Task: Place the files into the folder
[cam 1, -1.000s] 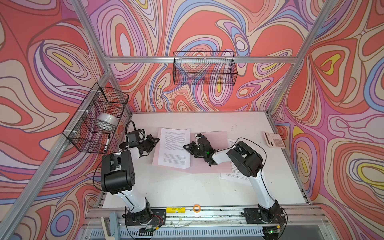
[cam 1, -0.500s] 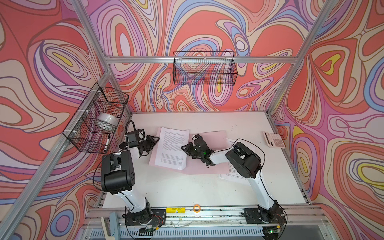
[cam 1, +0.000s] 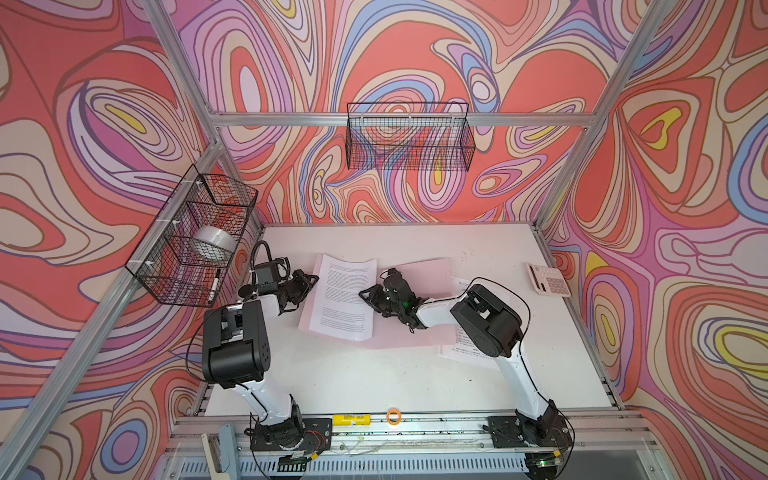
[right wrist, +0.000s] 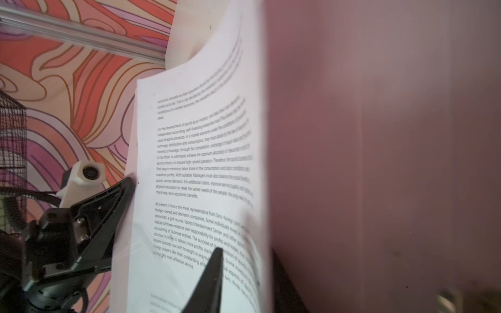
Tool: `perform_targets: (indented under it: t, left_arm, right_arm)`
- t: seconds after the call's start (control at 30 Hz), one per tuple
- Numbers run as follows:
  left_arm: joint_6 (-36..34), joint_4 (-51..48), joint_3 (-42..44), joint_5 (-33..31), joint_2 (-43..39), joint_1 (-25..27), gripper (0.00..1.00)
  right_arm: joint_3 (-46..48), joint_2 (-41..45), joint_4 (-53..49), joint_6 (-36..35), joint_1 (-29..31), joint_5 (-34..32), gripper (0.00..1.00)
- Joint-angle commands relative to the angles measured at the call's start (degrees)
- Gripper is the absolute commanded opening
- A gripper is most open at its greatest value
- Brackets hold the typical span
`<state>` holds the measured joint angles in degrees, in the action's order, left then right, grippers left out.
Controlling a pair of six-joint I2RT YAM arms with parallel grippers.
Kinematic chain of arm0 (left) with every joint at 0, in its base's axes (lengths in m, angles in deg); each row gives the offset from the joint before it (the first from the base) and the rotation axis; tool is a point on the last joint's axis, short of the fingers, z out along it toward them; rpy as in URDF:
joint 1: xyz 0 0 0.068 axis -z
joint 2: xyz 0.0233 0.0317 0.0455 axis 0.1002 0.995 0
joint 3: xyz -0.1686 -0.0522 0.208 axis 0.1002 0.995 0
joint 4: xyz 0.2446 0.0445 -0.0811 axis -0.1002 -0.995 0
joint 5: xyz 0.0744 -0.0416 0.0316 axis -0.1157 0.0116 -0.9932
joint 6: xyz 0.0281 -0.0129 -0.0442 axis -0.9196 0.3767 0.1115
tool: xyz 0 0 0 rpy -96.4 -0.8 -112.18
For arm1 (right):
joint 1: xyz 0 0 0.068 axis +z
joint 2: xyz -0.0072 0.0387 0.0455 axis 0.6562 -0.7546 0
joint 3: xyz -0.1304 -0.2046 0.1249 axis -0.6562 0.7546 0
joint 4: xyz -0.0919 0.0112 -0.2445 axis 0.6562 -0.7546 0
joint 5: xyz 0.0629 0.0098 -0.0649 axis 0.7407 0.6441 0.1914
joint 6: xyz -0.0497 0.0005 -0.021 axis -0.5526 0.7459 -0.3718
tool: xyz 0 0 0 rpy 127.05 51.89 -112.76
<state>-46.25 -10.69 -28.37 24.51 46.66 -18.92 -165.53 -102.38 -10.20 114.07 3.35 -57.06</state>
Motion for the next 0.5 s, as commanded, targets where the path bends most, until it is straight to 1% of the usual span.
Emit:
perform_targets:
  t: [0.0,0.07,0.17,0.3,0.47]
  left_arm:
    - [0.1,-2.0,-0.3,1.7,-1.4,1.3,0.02]
    - [0.3,-1.7,-0.1,1.6,-1.5,1.2,0.0]
    - [0.6,-1.2,0.1,1.3,-1.9,1.3,0.0]
    - [1.1,-0.4,0.7,0.9,-3.0,1.3,0.0]
    - [1.5,0.0,1.2,0.9,-5.2,1.5,0.0]
  right_arm:
    - [-0.8,2.1,-6.0,-3.4,1.3,-1.3,0.43]
    - [-0.8,3.6,-8.4,-5.0,1.1,-2.5,0.54]
    - [-0.9,5.7,-13.1,-7.6,1.0,-3.9,0.62]
    - [0.1,9.4,-19.2,-11.0,0.9,-5.9,0.63]
    - [4.1,13.0,-20.8,-12.3,0.1,-6.2,0.64]
